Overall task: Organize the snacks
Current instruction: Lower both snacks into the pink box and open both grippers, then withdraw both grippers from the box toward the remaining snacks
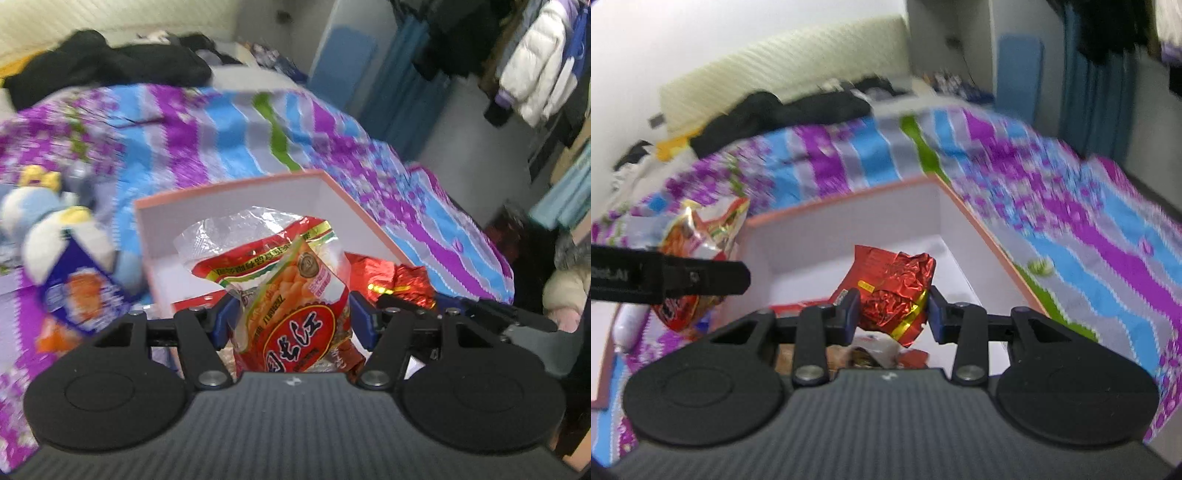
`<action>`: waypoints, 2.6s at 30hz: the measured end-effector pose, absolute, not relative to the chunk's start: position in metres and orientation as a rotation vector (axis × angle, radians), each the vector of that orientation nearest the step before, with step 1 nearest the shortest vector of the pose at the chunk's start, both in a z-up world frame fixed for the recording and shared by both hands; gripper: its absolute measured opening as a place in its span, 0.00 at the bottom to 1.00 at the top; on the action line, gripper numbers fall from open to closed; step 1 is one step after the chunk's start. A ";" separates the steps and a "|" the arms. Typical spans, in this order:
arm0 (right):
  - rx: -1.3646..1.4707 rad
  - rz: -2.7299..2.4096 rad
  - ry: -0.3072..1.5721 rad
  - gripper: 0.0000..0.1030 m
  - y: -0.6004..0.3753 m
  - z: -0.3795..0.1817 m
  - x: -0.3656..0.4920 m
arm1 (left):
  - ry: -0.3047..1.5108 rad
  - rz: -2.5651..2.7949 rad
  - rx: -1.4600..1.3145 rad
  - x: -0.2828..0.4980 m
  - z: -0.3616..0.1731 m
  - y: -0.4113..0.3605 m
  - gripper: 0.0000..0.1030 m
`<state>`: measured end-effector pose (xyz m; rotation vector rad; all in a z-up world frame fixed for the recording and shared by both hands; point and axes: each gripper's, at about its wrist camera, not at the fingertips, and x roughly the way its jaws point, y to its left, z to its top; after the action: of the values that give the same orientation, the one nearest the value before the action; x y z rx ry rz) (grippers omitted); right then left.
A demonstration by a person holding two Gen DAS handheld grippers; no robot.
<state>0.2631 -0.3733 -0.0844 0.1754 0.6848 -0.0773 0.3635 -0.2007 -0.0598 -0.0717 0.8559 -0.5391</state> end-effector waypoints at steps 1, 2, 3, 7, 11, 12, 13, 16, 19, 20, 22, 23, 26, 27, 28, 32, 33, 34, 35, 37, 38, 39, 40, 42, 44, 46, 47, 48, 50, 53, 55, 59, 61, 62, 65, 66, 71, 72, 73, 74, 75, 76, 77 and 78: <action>0.189 -0.093 0.715 0.40 -0.378 -0.091 0.271 | 0.878 -0.550 -0.066 0.374 -0.067 -0.209 0.66; 0.193 -0.108 0.737 0.40 -0.381 -0.096 0.275 | 0.909 -0.562 -0.060 0.385 -0.074 -0.218 0.66; 0.200 -0.123 0.758 0.40 -0.384 -0.100 0.279 | 0.931 -0.574 -0.056 0.392 -0.081 -0.224 0.66; 0.235 -0.156 0.825 0.41 -0.394 -0.110 0.288 | 1.007 -0.598 -0.031 0.417 -0.100 -0.244 0.66; 0.241 -0.167 0.869 0.47 -0.398 -0.116 0.299 | 1.068 -0.599 -0.026 0.436 -0.116 -0.252 0.73; 0.242 -0.170 0.878 0.49 -0.399 -0.117 0.301 | 1.076 -0.613 -0.028 0.439 -0.118 -0.254 0.75; 0.245 -0.175 0.886 0.50 -0.400 -0.118 0.304 | 1.083 -0.626 -0.028 0.442 -0.122 -0.256 0.79; 0.265 -0.165 0.915 0.51 -0.403 -0.123 0.309 | 1.077 -0.639 -0.018 0.445 -0.125 -0.261 0.79; 0.256 -0.162 0.908 0.53 -0.404 -0.125 0.307 | 1.060 -0.646 -0.011 0.443 -0.124 -0.265 0.79; 0.250 -0.164 0.901 0.53 -0.405 -0.126 0.305 | 1.050 -0.652 -0.008 0.442 -0.123 -0.265 0.79; 0.243 -0.172 0.887 0.53 -0.406 -0.125 0.301 | 1.026 -0.651 -0.003 0.438 -0.121 -0.265 0.79; 0.246 -0.172 0.877 0.53 -0.407 -0.124 0.298 | 1.009 -0.648 -0.004 0.436 -0.119 -0.263 0.79; 0.234 -0.162 0.834 0.53 -0.403 -0.118 0.288 | 0.956 -0.641 -0.030 0.424 -0.108 -0.254 0.79; 0.229 -0.161 0.816 0.53 -0.401 -0.115 0.284 | 0.938 -0.634 -0.036 0.419 -0.103 -0.249 0.79; 0.227 -0.156 0.798 0.53 -0.399 -0.111 0.280 | 0.922 -0.621 -0.043 0.413 -0.098 -0.243 0.79; 0.215 -0.127 0.748 0.53 -0.389 -0.093 0.258 | 0.856 -0.576 -0.069 0.380 -0.070 -0.217 0.79; 0.208 -0.113 0.728 0.53 -0.385 -0.087 0.251 | 0.840 -0.567 -0.072 0.369 -0.063 -0.211 0.79; 0.197 -0.100 0.711 0.53 -0.381 -0.081 0.243 | 0.821 -0.557 -0.074 0.357 -0.056 -0.204 0.79; 0.182 -0.092 0.698 0.53 -0.376 -0.075 0.236 | 0.806 -0.542 -0.079 0.345 -0.049 -0.196 0.79; 0.174 -0.083 0.671 0.53 -0.369 -0.061 0.220 | 0.791 -0.521 -0.105 0.322 -0.036 -0.180 0.79; 0.182 -0.074 0.658 0.53 -0.365 -0.053 0.212 | 0.785 -0.513 -0.116 0.312 -0.030 -0.173 0.79; 0.190 -0.067 0.646 0.53 -0.361 -0.045 0.204 | 0.779 -0.501 -0.123 0.302 -0.024 -0.165 0.79; 0.194 -0.059 0.634 0.53 -0.358 -0.039 0.197 | 0.770 -0.494 -0.124 0.291 -0.019 -0.158 0.79; 0.186 -0.043 0.604 0.53 -0.348 -0.026 0.182 | 0.745 -0.479 -0.115 0.270 -0.009 -0.145 0.79; 0.183 -0.032 0.577 0.53 -0.339 -0.016 0.168 | 0.721 -0.453 -0.110 0.251 0.000 -0.132 0.79; 0.192 -0.010 0.558 0.53 -0.332 -0.009 0.156 | 0.706 -0.433 -0.117 0.233 0.008 -0.118 0.79; 0.193 0.001 0.549 0.53 -0.327 -0.007 0.149 | 0.699 -0.422 -0.117 0.224 0.011 -0.111 0.79; 0.190 0.012 0.544 0.53 -0.323 -0.004 0.144 | 0.691 -0.410 -0.115 0.215 0.014 -0.104 0.79; 0.186 0.032 0.534 0.53 -0.315 -0.001 0.133 | 0.679 -0.389 -0.117 0.197 0.017 -0.093 0.79; 0.178 0.071 0.526 0.53 -0.303 0.000 0.118 | 0.675 -0.356 -0.130 0.174 0.018 -0.079 0.79; 0.169 0.081 0.521 0.53 -0.297 0.000 0.109 | 0.671 -0.338 -0.129 0.159 0.016 -0.073 0.79; 0.166 0.120 0.520 0.53 -0.282 -0.005 0.089 | 0.658 -0.301 -0.133 0.129 0.012 -0.059 0.79; 0.152 0.142 0.518 0.53 -0.274 -0.009 0.080 | 0.661 -0.283 -0.143 0.116 0.008 -0.051 0.79; 0.144 0.149 0.519 0.53 -0.269 -0.011 0.075 | 0.665 -0.275 -0.149 0.109 0.006 -0.047 0.79; 0.151 0.163 0.521 0.54 -0.258 -0.018 0.061 | 0.666 -0.254 -0.142 0.090 0.001 -0.038 0.79; 0.156 0.165 0.523 0.54 -0.255 -0.021 0.056 | 0.662 -0.246 -0.137 0.084 0.000 -0.035 0.79; 0.128 0.211 0.554 0.54 -0.237 -0.044 0.035 | 0.660 -0.205 -0.135 0.056 -0.018 -0.018 0.79; 0.111 0.224 0.561 0.54 -0.233 -0.049 0.031 | 0.671 -0.197 -0.146 0.052 -0.025 -0.014 0.79; 0.093 0.233 0.568 0.54 -0.230 -0.053 0.027 | 0.681 -0.189 -0.155 0.051 -0.030 -0.011 0.79; 0.079 0.242 0.575 0.54 -0.227 -0.057 0.024 | 0.697 -0.182 -0.163 0.047 -0.037 -0.007 0.79; 0.064 0.255 0.582 0.54 -0.224 -0.061 0.023 | 0.712 -0.177 -0.171 0.048 -0.042 -0.005 0.79; 0.051 0.261 0.586 0.54 -0.222 -0.064 0.022 | 0.728 -0.169 -0.180 0.048 -0.049 -0.002 0.79; 0.036 0.264 0.589 0.54 -0.219 -0.067 0.021 | 0.745 -0.162 -0.191 0.048 -0.055 0.001 0.79; 0.023 0.268 0.590 0.54 -0.217 -0.069 0.022 | 0.756 -0.160 -0.200 0.049 -0.061 0.004 0.79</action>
<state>0.0220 -0.2168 -0.0690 0.0234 0.5900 0.2684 0.0495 0.0039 -0.0609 -0.2000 0.7561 -0.1600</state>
